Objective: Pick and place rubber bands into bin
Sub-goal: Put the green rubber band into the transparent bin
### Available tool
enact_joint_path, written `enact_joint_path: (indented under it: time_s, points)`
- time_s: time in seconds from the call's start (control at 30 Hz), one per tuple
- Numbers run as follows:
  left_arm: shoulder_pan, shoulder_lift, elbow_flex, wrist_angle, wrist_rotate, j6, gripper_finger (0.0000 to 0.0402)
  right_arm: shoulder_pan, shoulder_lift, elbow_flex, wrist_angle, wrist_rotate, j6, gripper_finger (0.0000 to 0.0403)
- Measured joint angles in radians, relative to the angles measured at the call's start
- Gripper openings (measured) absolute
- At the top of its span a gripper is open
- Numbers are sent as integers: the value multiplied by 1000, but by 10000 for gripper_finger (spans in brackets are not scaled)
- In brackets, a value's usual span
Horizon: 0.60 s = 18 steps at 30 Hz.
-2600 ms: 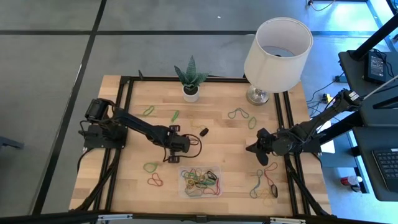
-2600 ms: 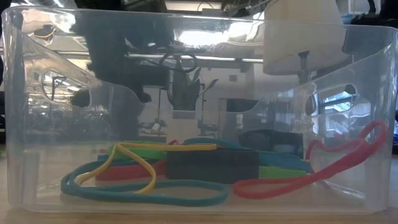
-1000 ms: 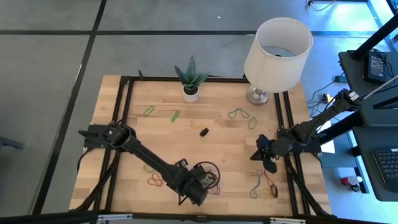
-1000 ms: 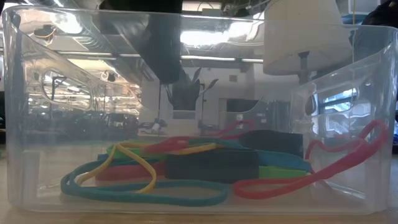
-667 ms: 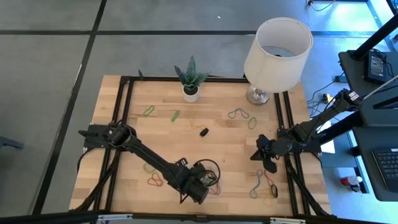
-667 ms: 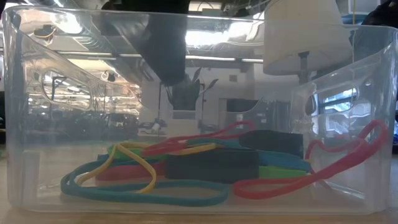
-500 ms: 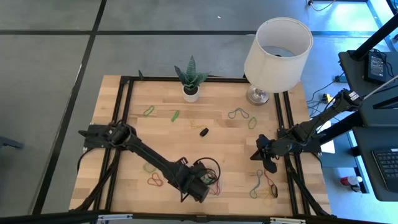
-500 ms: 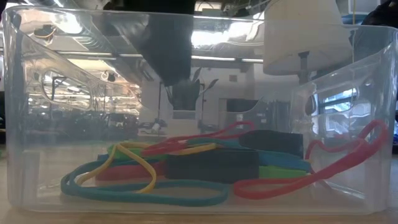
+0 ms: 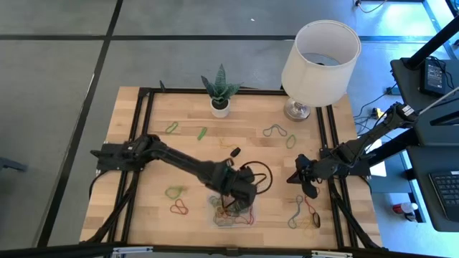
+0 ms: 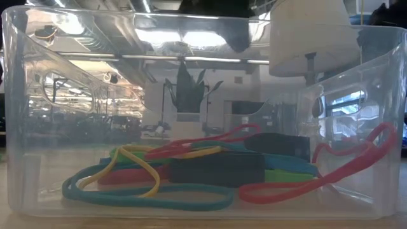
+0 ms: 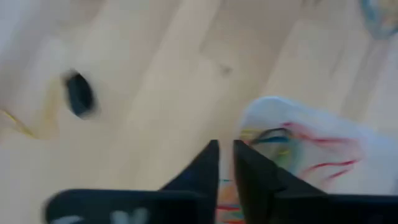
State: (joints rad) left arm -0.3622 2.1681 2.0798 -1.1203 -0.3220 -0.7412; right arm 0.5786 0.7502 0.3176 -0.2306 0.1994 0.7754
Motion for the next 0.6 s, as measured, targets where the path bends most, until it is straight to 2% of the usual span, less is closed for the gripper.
enact_joint_path:
  time_s: [0.07,0.13,0.23,0.3,0.4,0.5,0.6]
  points:
    - [17,-7,0,-26,-6,120,10,0,0,0,17,33,18,7]
    - [29,-27,-18,-57,-24,219,4,0,1,1,18,60,39,4]
    - [49,-101,-134,-42,-31,339,1,-1,16,26,15,131,71,3]
    - [73,-189,-273,30,-12,395,2,-1,43,58,11,183,100,2]
    - [120,-366,-542,249,58,450,2,-2,104,116,-24,238,149,2]
    - [166,-558,-808,458,120,467,2,-11,190,194,-105,253,217,2]
    - [211,-737,-1024,586,146,467,2,-25,288,285,-220,253,305,1]
